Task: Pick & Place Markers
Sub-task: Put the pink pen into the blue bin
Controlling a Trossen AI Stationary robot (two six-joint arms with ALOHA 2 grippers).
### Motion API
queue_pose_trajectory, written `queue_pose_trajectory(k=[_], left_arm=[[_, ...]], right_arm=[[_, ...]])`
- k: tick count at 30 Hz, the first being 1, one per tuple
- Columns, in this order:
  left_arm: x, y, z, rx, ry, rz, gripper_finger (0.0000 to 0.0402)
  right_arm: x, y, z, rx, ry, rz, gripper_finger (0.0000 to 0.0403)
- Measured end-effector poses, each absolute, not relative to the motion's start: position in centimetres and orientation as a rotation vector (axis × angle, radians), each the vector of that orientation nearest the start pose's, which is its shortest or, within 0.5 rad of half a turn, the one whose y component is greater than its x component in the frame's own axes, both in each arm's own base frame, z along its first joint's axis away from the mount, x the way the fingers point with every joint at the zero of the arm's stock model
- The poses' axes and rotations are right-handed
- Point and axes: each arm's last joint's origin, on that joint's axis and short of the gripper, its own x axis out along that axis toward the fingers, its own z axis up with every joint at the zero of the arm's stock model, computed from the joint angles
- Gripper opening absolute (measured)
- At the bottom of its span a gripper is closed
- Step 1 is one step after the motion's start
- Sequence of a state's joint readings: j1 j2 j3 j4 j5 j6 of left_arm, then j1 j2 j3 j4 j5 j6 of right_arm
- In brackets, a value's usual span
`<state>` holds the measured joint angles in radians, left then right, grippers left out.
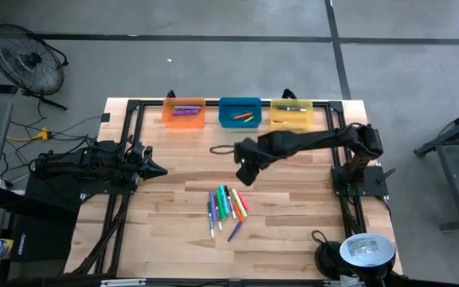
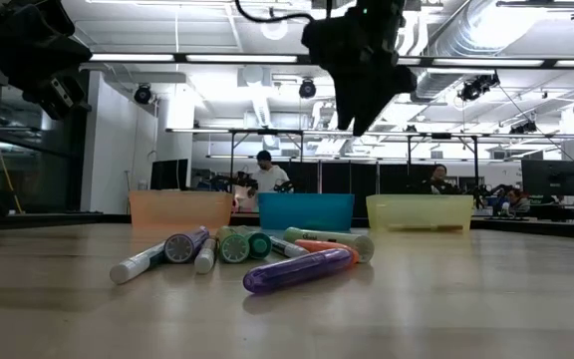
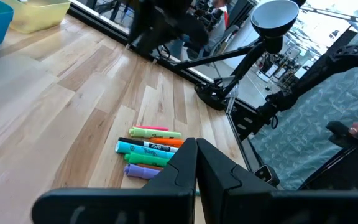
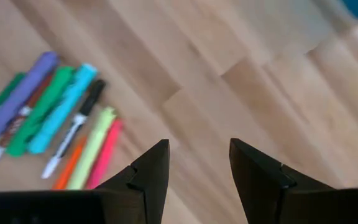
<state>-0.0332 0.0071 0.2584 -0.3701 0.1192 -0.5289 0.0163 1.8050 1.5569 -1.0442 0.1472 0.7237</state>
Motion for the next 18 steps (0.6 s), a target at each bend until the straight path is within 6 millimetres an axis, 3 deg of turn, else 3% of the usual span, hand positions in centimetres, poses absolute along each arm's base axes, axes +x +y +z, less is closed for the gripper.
queue_pose_trajectory(k=[10, 18], left_arm=[[7.4, -0.6, 21.3, -0.532, 0.156, -0.117, 0.0001], [7.4, -0.6, 21.3, -0.532, 0.156, -0.117, 0.0001]], right_arm=[[36.1, 5.2, 22.2, 0.549, 1.131, -0.415, 0.0155], [35.7, 7.1, 19.8, 0.593, 1.062, -0.376, 0.0155]])
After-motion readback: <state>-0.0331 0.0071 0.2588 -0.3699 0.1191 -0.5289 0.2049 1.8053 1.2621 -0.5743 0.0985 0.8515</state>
